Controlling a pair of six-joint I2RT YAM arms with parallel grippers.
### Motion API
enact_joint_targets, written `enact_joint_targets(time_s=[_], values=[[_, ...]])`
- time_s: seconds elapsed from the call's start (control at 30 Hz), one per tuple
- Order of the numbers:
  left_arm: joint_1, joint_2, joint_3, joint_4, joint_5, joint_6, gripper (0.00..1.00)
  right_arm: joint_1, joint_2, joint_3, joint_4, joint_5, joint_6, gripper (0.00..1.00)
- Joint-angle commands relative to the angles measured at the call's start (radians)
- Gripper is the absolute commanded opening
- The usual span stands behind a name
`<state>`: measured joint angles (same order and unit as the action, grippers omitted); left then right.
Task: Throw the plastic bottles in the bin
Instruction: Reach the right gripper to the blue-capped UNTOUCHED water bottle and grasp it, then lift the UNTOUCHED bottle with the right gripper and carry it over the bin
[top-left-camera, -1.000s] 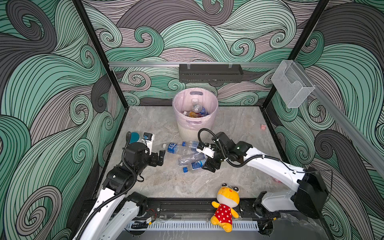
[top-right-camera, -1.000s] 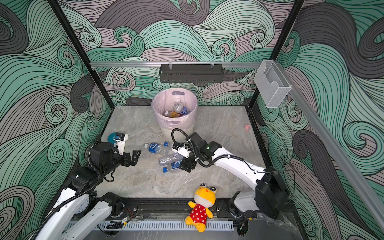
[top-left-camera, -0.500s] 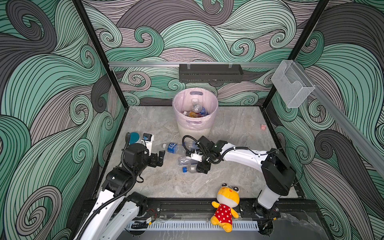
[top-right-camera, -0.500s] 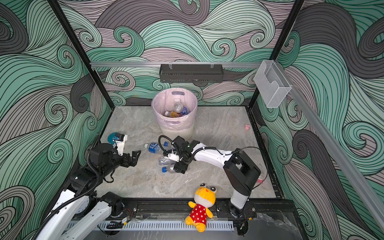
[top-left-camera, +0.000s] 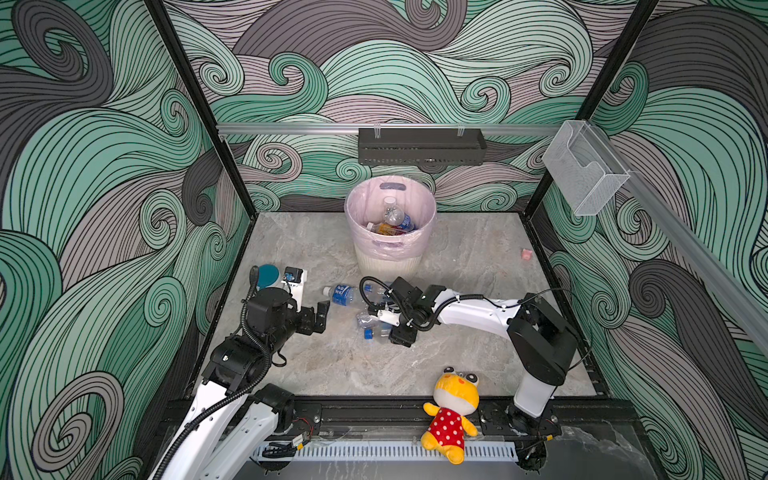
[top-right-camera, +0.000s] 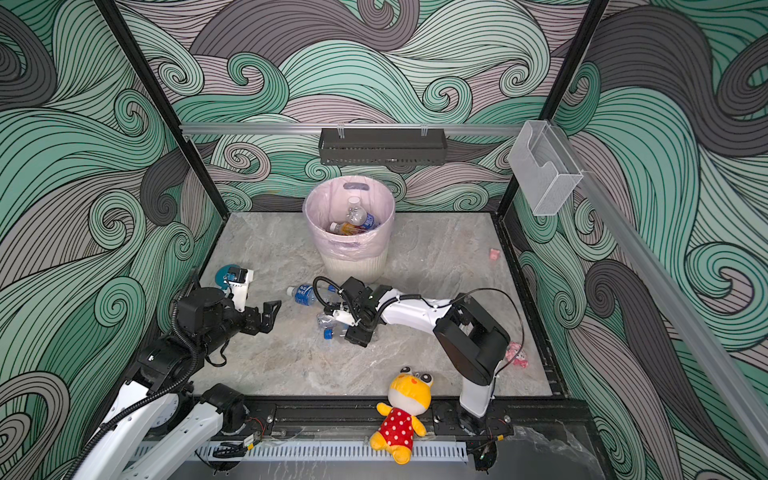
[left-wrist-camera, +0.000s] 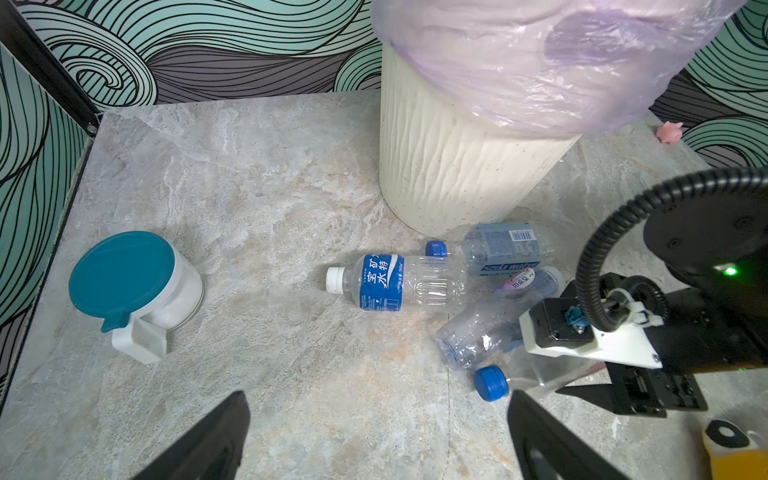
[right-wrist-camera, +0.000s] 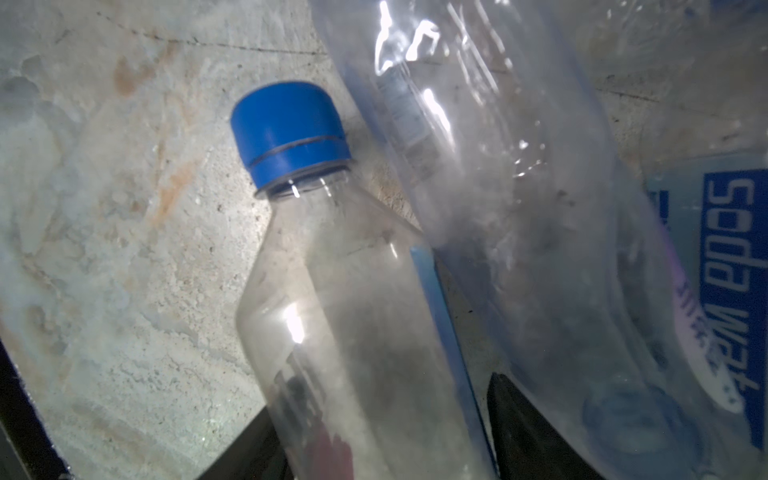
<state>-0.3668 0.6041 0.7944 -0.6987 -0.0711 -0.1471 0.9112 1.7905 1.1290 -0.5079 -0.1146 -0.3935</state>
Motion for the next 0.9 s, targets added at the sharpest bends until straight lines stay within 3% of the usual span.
enact_joint_targets(time_s=[0.0,0.23,0.5,0.7,0.87], values=[[0.005,-0.016,0.012,-0.007,-0.025,-0.027,0.98,0.015,-0.001,-0.027,0.027,0.015,0.026,0.63],[0.006,-0.024,0.01,-0.011,-0.039,-0.038,0.98,0.024,-0.112,-0.067,0.049,-0.03,0.083,0.52],[0.005,-0.032,-0.003,-0.007,-0.073,-0.063,0.98,-0.004,-0.387,-0.155,0.199,-0.023,0.285,0.46],[0.006,-0.035,-0.006,-0.003,-0.082,-0.074,0.98,-0.134,-0.628,-0.292,0.27,0.007,0.465,0.44],[0.006,-0.035,-0.007,0.014,-0.09,-0.091,0.98,-0.271,-0.859,-0.423,0.279,0.033,0.544,0.44]])
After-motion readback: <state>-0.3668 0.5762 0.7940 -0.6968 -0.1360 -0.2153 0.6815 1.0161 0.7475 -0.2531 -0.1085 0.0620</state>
